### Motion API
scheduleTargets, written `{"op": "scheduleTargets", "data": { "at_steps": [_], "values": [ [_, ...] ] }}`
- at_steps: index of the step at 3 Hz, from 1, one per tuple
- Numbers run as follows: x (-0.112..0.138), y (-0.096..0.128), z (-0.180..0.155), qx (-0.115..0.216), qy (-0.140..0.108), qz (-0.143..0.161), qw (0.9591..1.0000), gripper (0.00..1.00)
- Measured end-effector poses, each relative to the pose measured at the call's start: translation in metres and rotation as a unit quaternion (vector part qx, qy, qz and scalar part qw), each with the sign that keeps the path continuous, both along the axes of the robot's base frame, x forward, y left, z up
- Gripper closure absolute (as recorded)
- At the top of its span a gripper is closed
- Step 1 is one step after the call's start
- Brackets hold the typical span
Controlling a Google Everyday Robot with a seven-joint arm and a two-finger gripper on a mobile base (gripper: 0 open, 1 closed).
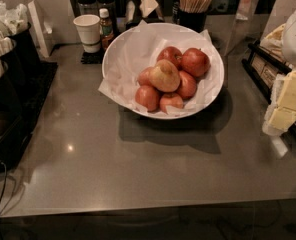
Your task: Pick apple from white bowl
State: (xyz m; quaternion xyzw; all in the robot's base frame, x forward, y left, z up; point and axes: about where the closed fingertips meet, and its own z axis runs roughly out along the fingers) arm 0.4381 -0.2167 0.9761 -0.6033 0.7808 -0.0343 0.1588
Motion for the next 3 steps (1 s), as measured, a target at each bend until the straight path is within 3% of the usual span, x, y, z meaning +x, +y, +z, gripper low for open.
{"op": "scheduleTargets", "data": {
  "at_steps": [1,2,3],
  "values": [
    [0.0,0.0,0.0,0.0,0.0,0.0,1.0,0.0],
    [0.011,0.01,-0.002,0.025,-0.007,0.009,0.9996,0.0],
    [0.046,0.045,-0.009,0.088,-0.003,0.04,0.9953,0.0]
  ]
}}
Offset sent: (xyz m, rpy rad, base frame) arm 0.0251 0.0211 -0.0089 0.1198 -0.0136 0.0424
